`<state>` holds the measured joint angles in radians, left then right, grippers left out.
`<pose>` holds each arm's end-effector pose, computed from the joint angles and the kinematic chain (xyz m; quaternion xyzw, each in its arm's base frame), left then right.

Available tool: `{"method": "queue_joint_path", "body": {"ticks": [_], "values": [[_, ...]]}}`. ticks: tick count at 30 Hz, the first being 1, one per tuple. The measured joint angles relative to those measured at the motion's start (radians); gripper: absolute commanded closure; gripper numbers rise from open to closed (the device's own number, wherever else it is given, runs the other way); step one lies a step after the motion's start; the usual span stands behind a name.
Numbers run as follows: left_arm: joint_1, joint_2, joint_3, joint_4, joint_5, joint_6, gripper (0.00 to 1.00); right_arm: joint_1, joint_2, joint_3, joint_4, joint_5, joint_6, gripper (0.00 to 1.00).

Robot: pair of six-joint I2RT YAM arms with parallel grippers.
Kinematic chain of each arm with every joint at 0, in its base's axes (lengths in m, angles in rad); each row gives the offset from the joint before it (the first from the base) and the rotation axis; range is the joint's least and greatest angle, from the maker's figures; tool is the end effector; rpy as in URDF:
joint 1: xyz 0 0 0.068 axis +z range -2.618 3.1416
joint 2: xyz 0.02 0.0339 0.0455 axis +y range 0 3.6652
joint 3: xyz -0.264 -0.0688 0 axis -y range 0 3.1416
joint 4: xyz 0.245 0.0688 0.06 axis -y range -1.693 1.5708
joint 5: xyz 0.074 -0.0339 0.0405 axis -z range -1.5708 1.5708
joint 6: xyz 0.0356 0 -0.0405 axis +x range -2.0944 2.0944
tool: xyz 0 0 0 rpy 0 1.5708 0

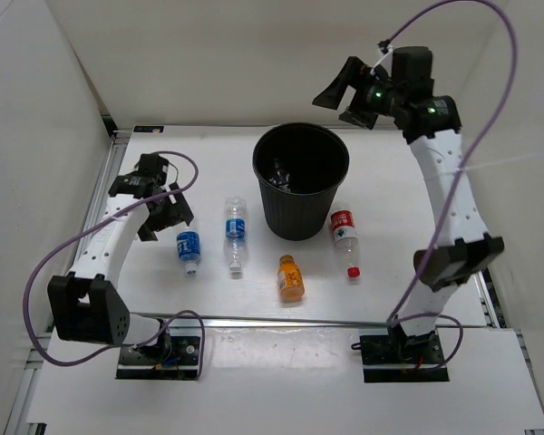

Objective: Put the plastic bottles in the bin

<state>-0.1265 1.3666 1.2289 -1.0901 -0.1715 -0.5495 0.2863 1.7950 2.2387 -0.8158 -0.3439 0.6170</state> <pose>0.2528 -0.0260 0.2951 -0.2204 0.9568 0.0232 0.1884 0.3557 0.1172 0.4912 0.0387 0.8183 0.3697 0.4384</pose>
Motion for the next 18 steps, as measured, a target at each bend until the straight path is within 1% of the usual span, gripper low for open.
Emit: {"method": "queue_joint_path", "body": {"ticks": [2, 4, 7, 12, 17, 18], "values": [[0.029, 0.043, -0.023, 0.01, 0.053, 0.0, 0.0, -0.012, -0.081, -0.044, 0.01, -0.003, -0.006, 0.0], [0.031, 0.09, -0.028, 0.026, 0.079, 0.0, 0.0, -0.015, -0.146, -0.079, 0.013, -0.011, -0.014, 0.0], [0.031, 0.143, -0.033, 0.065, 0.107, 0.007, 0.0, -0.015, -0.203, -0.115, 0.011, -0.028, -0.025, 0.0], [0.024, 0.206, -0.029, 0.119, 0.123, 0.029, 0.0, -0.018, -0.209, -0.143, 0.002, -0.052, -0.031, 0.0], [0.016, 0.351, -0.024, 0.158, 0.127, 0.057, 0.0, -0.031, -0.206, -0.156, -0.007, -0.071, -0.034, 0.0], [0.016, 0.378, -0.025, 0.164, 0.131, 0.062, 0.07, -0.036, -0.207, -0.156, -0.008, -0.076, -0.034, 0.0]]}}
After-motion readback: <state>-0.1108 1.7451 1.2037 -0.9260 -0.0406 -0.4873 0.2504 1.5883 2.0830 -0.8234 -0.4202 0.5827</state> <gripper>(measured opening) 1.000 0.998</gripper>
